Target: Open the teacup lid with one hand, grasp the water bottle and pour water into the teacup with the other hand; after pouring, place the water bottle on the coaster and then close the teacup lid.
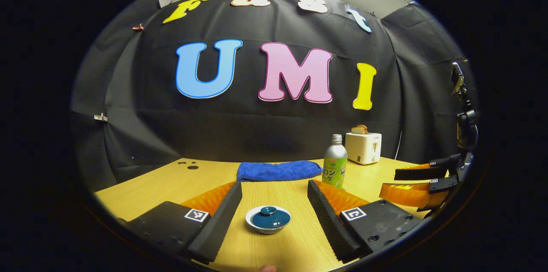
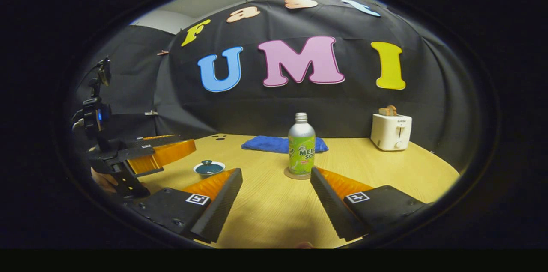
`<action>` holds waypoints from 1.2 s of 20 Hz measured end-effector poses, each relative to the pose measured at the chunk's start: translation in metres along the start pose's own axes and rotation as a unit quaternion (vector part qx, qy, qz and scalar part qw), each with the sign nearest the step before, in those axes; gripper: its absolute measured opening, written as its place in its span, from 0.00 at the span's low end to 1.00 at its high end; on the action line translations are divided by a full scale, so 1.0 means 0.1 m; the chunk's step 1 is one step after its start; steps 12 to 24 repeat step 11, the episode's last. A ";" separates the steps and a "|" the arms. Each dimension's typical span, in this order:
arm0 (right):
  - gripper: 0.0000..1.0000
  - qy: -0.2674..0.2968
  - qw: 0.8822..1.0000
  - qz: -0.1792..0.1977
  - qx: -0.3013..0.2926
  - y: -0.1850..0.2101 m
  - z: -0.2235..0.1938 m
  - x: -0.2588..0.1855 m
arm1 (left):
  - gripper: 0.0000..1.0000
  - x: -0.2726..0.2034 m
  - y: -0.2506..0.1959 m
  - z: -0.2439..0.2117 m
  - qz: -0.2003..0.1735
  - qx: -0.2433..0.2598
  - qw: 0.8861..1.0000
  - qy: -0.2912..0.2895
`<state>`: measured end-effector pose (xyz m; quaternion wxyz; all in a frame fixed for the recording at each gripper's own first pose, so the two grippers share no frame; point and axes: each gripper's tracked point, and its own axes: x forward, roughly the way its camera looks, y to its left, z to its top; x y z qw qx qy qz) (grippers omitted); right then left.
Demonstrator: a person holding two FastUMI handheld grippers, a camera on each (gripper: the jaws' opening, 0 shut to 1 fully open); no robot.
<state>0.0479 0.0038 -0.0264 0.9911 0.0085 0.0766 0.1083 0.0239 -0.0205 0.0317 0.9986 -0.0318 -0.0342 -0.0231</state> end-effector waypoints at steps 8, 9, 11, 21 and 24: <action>0.99 -0.017 0.999 -0.032 0.020 -0.06 0.01 -0.39 | 0.96 -0.41 -0.03 0.05 0.011 -0.011 1.000 -0.020; 0.99 -0.019 0.999 -0.035 0.016 -0.07 0.03 -0.42 | 0.96 -0.45 -0.02 0.06 0.015 -0.009 1.000 -0.020; 0.99 -0.023 0.999 -0.039 0.007 -0.07 0.04 -0.49 | 0.97 -0.52 0.03 0.08 0.025 -0.007 0.999 -0.023; 0.99 -0.023 0.999 -0.039 0.007 -0.07 0.04 -0.49 | 0.97 -0.52 0.03 0.08 0.025 -0.007 0.999 -0.023; 0.99 -0.023 0.999 -0.039 0.007 -0.07 0.04 -0.49 | 0.97 -0.52 0.03 0.08 0.025 -0.007 0.999 -0.023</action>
